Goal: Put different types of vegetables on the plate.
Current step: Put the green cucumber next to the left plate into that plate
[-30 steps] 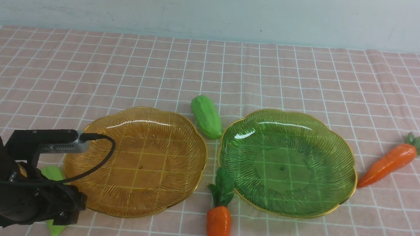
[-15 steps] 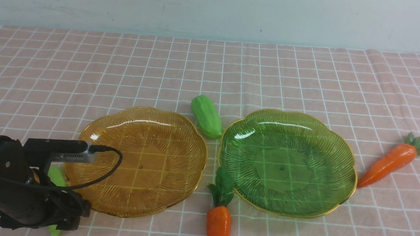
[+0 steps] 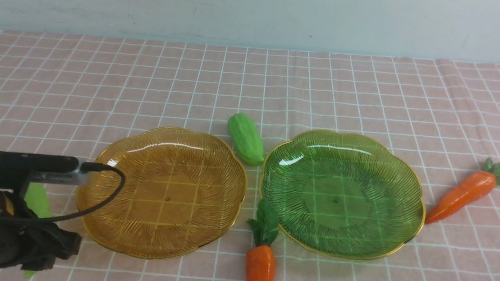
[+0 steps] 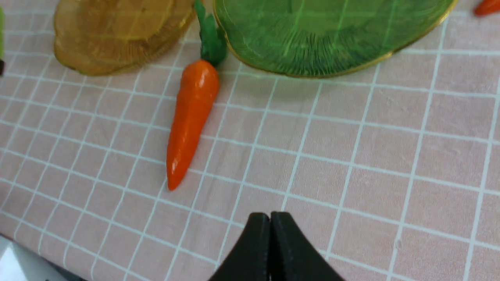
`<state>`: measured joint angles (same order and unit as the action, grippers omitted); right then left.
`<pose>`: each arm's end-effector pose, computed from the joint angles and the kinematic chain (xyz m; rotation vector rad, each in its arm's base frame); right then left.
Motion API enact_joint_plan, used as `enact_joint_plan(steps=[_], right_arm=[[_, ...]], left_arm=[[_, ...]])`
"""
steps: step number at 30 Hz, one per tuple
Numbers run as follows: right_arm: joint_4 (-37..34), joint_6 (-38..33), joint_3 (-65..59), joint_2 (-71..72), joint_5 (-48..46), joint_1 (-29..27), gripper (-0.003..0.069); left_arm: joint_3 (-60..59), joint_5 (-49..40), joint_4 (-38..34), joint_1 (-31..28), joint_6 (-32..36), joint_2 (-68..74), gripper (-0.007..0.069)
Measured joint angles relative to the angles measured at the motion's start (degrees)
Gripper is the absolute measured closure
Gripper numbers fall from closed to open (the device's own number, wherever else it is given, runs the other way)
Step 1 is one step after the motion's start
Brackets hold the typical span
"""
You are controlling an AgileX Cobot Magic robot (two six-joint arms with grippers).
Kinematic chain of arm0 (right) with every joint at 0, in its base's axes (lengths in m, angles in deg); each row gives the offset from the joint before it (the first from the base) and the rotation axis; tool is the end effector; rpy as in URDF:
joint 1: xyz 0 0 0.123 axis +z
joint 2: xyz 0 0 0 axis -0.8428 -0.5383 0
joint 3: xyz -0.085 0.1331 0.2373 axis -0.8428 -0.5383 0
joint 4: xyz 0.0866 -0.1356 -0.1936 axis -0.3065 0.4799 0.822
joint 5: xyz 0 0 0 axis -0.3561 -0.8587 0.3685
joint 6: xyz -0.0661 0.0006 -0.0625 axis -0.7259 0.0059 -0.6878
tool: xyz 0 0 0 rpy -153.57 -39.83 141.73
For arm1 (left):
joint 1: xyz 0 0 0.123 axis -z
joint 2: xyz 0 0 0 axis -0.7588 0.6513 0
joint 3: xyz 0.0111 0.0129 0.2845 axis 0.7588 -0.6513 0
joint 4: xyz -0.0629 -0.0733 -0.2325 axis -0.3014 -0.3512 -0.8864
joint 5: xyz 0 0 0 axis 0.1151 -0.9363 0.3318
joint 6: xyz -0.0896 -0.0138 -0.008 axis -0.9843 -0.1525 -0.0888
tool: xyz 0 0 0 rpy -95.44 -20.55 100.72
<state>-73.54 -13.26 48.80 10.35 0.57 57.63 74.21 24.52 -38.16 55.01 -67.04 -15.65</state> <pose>0.0870 0.0470 0.2979 -0.2427 2.5576 0.6930 0.2062 -0.0126 0.2206 -0.1577 2.7369 0.0361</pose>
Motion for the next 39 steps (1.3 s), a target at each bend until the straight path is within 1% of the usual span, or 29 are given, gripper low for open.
enact_joint_plan(steps=[2, 4, 7, 8, 9, 11, 12, 14, 17, 18, 20, 22, 24, 25, 27, 28, 29, 30, 32, 35, 39], right_arm=[[-0.1, -0.3, 1.5, -3.1, -1.3, 0.0, 0.0673], [-1.0, -0.9, 3.0, -5.9, -1.6, 0.5, 0.0671], [-2.5, -1.9, 5.2, -9.0, -1.1, 2.8, 0.0671], [-2.8, -2.0, 5.8, -10.1, -0.6, 4.1, 0.0670], [-2.9, -2.1, 6.3, -10.9, -0.1, 5.2, 0.0670], [-2.5, -1.9, 7.5, -13.6, 2.6, 9.6, 0.0670], [-2.0, -1.4, 7.9, -14.7, 3.8, 11.6, 0.0670], [0.5, 1.3, 8.6, -18.4, 7.1, 17.5, 0.0670], [7.8, 8.5, 10.0, -25.4, 11.7, 27.2, 0.0662], [10.8, 11.2, 10.6, -27.9, 12.8, 30.1, 0.0652], [15.2, 15.7, 11.8, -32.1, 14.3, 34.0, 0.0627], [21.1, 24.3, 14.6, -38.8, 16.1, 38.1, 0.0542], [22.9, 28.1, 17.6, -44.0, 17.0, 40.2, 0.0447], [22.9, 28.7, 18.6, -46.3, 17.3, 41.0, 0.0406], [22.9, 29.3, 20.7, -49.6, 17.9, 41.9, 0.0321], [22.9, 29.5, 21.8, -51.9, 18.3, 42.5, 0.0263], [22.9, 29.7, 22.7, -53.6, 18.7, 42.7, 0.0232], [22.7, 29.7, 23.7, -55.5, 19.1, 42.8, 0.0180], [22.0, 29.7, 25.4, -58.6, 19.4, 42.9, 0.0120], [20.5, 29.7, 27.7, -63.3, 19.7, 43.4, 0.0067], [19.7, 29.7, 30.2, -68.8, 21.4, 44.9, 0.0061]], left_arm=[[0.9, -0.6, -0.4, 0.0, 0.7, -4.4, 0.0347], [3.1, -0.9, -2.5, 0.0, 3.3, -7.1, 0.0347], [5.6, -1.0, -6.4, 0.0, 8.2, -7.7, 0.0347], [7.1, -1.2, -9.5, 0.1, 11.5, -7.2, 0.0347], [7.9, -1.2, -11.7, 0.3, 13.3, -6.8, 0.0347], [9.3, -1.2, -15.9, 1.3, 18.3, -5.2, 0.0349], [10.0, -1.0, -18.4, 2.2, 21.8, -3.9, 0.0349], [11.3, 0.1, -23.2, 5.0, 27.3, -0.3, 0.0349], [12.8, 2.8, -25.7, 9.6, 30.1, 6.6, 0.0349], [13.3, 3.6, -25.9, 10.5, 29.7, 9.0, 0.0349], [14.4, 4.4, -26.0, 11.1, 27.9, 12.8, 0.0345], [15.4, 4.4, -26.0, 11.1, 26.6, 15.3, 0.0335], [16.6, 4.5, -25.2, 11.1, 25.6, 18.4, 0.0300], [17.1, 4.5, -24.4, 11.1, 25.3, 19.2, 0.0283], [17.7, 4.5, -22.3, 11.1, 22.7, 20.6, 0.0216], [18.0, 4.5, -20.8, 11.1, 20.9, 20.8, 0.0165], [18.3, 4.4, -19.4, 11.1, 19.1, 20.8, 0.0130], [18.8, 4.2, -17.7, 11.1, 17.1, 20.8, 0.0099], [20.6, 3.0, -13.8, 10.7, 12.0, 20.8, 0.0048], [22.7, 1.4, -11.7, 10.3, 8.4, 20.8, 0.0046], [26.7, 1.3, -12.0, 10.3, 7.7, 20.8, 0.0091]])
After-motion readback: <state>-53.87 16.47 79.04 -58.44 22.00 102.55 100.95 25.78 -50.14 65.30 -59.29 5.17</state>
